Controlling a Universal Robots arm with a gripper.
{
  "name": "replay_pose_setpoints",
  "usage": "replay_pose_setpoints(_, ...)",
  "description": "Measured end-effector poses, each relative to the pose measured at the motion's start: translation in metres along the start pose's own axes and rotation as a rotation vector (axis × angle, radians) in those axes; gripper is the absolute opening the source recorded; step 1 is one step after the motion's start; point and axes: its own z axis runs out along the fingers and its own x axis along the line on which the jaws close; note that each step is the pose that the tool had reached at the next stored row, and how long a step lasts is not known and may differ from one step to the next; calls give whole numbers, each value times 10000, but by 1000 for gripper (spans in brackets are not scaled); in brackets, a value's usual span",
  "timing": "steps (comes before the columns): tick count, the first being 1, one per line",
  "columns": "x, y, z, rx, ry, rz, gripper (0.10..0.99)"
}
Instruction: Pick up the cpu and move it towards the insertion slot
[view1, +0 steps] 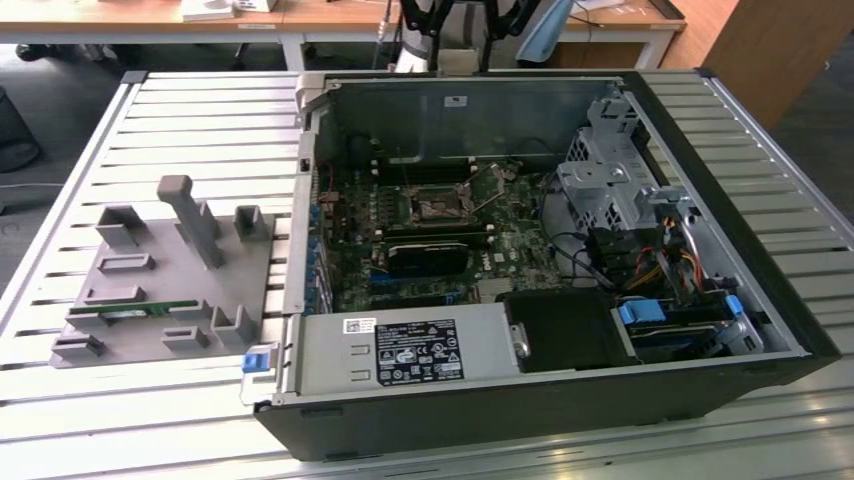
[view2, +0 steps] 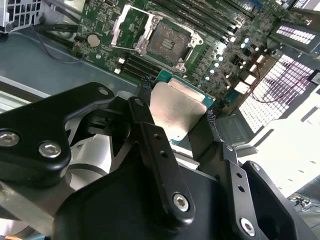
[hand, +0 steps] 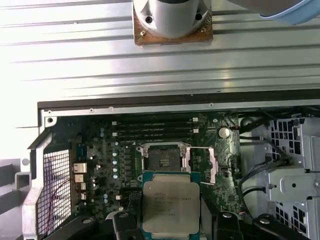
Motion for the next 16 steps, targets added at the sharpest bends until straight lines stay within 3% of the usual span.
replay_pose_setpoints(2,-4,40,5,1,-2,1,545)
replay_pose_setpoints(16,-39,139,53,-108,-81,-6,545)
